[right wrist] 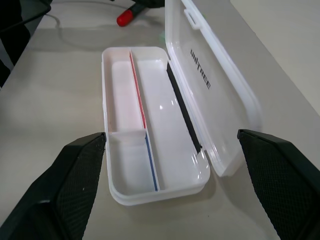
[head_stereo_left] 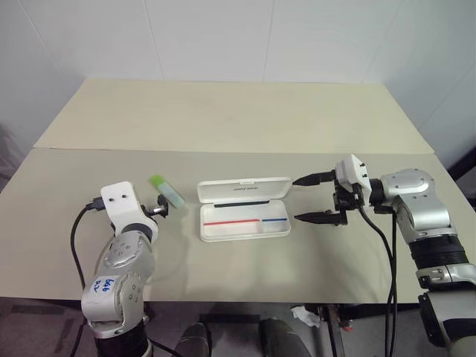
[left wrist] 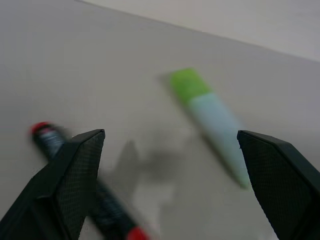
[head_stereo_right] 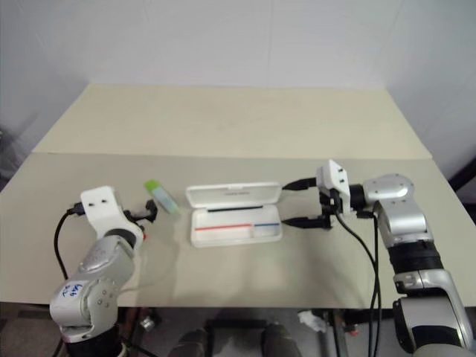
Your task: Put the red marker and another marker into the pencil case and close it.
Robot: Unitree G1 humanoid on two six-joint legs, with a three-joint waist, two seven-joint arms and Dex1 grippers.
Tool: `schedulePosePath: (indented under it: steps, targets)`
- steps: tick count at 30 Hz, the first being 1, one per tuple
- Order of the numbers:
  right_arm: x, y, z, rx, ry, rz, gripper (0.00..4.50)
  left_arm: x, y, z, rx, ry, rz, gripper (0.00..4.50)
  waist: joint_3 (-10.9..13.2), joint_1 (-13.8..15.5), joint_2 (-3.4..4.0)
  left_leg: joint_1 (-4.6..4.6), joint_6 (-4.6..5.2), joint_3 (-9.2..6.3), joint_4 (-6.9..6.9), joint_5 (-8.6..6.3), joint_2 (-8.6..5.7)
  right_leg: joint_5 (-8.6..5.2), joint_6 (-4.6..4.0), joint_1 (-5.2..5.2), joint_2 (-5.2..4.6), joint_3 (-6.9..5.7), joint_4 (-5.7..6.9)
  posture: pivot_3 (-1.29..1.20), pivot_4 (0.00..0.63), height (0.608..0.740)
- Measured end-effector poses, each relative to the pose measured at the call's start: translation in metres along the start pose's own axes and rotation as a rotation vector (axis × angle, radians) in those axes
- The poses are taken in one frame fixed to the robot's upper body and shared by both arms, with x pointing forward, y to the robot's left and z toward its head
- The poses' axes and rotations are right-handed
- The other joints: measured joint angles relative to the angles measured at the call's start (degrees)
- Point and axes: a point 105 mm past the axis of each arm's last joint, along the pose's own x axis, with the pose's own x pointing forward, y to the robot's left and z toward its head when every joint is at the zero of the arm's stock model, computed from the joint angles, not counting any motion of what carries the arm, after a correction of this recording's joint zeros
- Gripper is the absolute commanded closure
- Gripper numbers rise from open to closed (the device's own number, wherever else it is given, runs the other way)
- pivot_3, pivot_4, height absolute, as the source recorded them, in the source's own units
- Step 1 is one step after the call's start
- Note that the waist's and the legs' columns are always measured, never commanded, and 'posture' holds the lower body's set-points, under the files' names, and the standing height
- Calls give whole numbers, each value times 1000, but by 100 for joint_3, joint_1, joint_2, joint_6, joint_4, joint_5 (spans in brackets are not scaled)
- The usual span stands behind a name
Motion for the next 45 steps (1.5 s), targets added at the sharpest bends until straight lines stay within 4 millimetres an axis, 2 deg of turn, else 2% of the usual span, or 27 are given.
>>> schedulePosePath:
  steps: [4,14,18,27,33,42,45]
  targets:
    - [1,-1,-2,6,3,-2,44,-4,9,-7,-48,30,113,0,1,8,-1,-1,3,-2,-1,-4,1,1,2,5,0,-3,-14,0,150,740]
    - [4,-5,2,-22,5,-6,44,0,24,-20,-35,128,217,0,1,19,-1,-1,3,-3,-1,-6,-1,2,3,10,0,-7,-22,0,150,740]
    - [5,-5,1,-22,4,-9,0,6,25,-25,-81,180,214,836,2,32,-3,-2,2,-4,-1,-8,0,2,3,11,0,-9,-25,0,150,740]
    - [5,-7,1,-24,9,-22,0,16,26,-17,-89,175,176,3862,2,57,-3,-2,0,-6,-2,-10,0,2,4,13,0,-12,-32,0,150,740]
    - [-1,-7,1,-15,-7,-43,0,21,23,8,22,78,109,3920,2,87,-3,-3,-1,-6,-4,-12,0,2,4,13,-1,-12,-35,0,150,740]
    - [-12,2,-7,10,-46,-68,0,21,0,27,111,-4,-72,3920,3,113,-2,-5,0,-5,-10,-19,3,2,4,15,-1,-12,-51,0,150,740]
    - [-15,8,-3,10,-73,-58,0,15,-17,38,160,-56,-221,3920,3,120,-2,-6,-2,-7,-12,-20,5,2,4,15,0,-15,-53,0,150,740]
